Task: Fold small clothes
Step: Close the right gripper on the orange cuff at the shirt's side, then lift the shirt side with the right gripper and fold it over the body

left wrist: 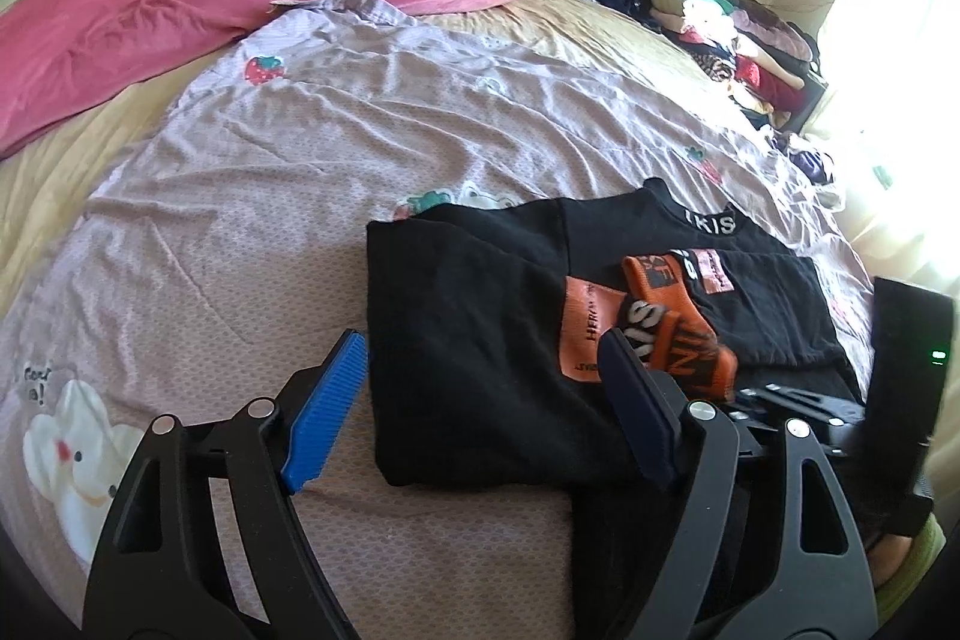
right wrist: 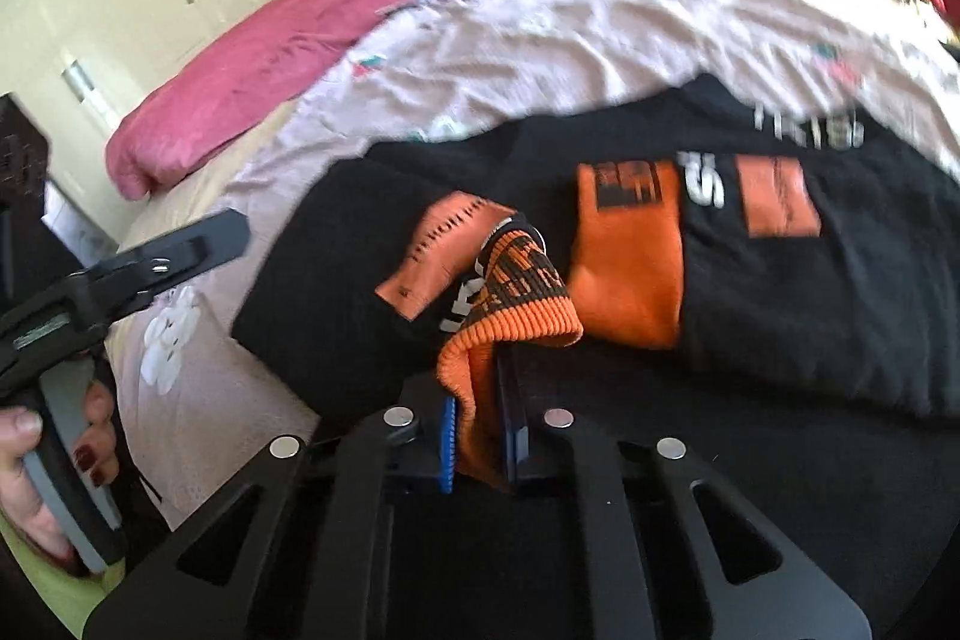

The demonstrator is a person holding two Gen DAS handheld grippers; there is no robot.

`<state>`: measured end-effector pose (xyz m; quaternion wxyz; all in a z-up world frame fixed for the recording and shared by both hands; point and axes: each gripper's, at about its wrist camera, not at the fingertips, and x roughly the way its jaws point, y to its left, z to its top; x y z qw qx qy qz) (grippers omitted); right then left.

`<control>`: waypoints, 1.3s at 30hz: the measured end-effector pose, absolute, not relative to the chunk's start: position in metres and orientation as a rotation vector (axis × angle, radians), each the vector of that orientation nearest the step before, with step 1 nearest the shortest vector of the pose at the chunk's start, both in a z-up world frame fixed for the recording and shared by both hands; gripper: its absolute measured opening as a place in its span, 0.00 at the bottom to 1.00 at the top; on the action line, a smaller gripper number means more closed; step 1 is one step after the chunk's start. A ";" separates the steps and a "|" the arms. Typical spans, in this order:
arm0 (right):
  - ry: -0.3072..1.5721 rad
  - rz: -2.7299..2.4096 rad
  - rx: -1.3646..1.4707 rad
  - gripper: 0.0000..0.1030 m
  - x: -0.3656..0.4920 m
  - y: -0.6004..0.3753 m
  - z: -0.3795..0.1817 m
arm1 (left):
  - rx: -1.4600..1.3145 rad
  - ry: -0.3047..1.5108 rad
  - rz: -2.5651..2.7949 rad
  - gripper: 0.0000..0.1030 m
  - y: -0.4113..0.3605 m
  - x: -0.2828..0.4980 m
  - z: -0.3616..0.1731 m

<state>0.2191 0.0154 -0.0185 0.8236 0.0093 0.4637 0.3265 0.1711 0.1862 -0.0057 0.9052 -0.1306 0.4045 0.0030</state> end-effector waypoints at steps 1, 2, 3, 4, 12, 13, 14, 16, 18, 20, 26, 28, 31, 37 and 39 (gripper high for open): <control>0.971 0.699 0.009 0.08 0.219 0.015 -0.013 | -0.273 0.834 0.007 0.70 0.187 0.171 -0.005; 0.950 0.703 -0.003 0.08 0.218 0.014 -0.006 | -0.277 0.831 0.012 0.70 0.188 0.171 -0.003; 0.924 0.711 -0.015 0.08 0.218 0.011 0.003 | -0.280 0.831 0.015 0.70 0.189 0.171 -0.002; 0.904 0.717 -0.023 0.08 0.219 0.009 0.011 | -0.285 0.829 0.016 0.70 0.189 0.171 -0.001; 0.746 0.685 -0.084 0.08 0.234 -0.028 0.075 | -0.281 0.811 0.016 0.70 0.179 0.175 0.013; 0.736 0.680 -0.085 0.08 0.236 -0.035 0.081 | -0.275 0.810 0.015 0.70 0.177 0.176 0.014; 0.727 0.672 -0.089 0.08 0.239 -0.042 0.086 | -0.269 0.811 0.012 0.70 0.174 0.177 0.016; 0.706 0.644 -0.104 0.08 0.243 -0.058 0.094 | -0.262 0.808 0.006 0.70 0.167 0.180 0.019; 0.696 0.614 -0.112 0.08 0.248 -0.075 0.098 | -0.254 0.808 -0.005 0.70 0.160 0.183 0.021; 0.694 0.586 -0.119 0.08 0.253 -0.091 0.100 | -0.240 0.809 -0.010 0.70 0.151 0.187 0.023; 0.704 0.506 -0.139 0.08 0.262 -0.128 0.091 | -0.223 0.809 -0.013 0.70 0.130 0.196 0.023; 0.712 0.482 -0.138 0.08 0.265 -0.138 0.085 | -0.210 0.822 -0.020 0.70 0.121 0.200 0.021; 0.737 0.458 -0.130 0.08 0.270 -0.153 0.073 | -0.184 0.837 -0.029 0.70 0.107 0.206 0.017; 0.797 0.446 -0.130 0.08 0.273 -0.160 0.050 | -0.136 0.873 -0.074 0.69 0.075 0.224 0.005; 0.812 0.442 -0.141 0.08 0.274 -0.161 0.044 | -0.132 0.887 -0.096 0.69 0.065 0.231 -0.001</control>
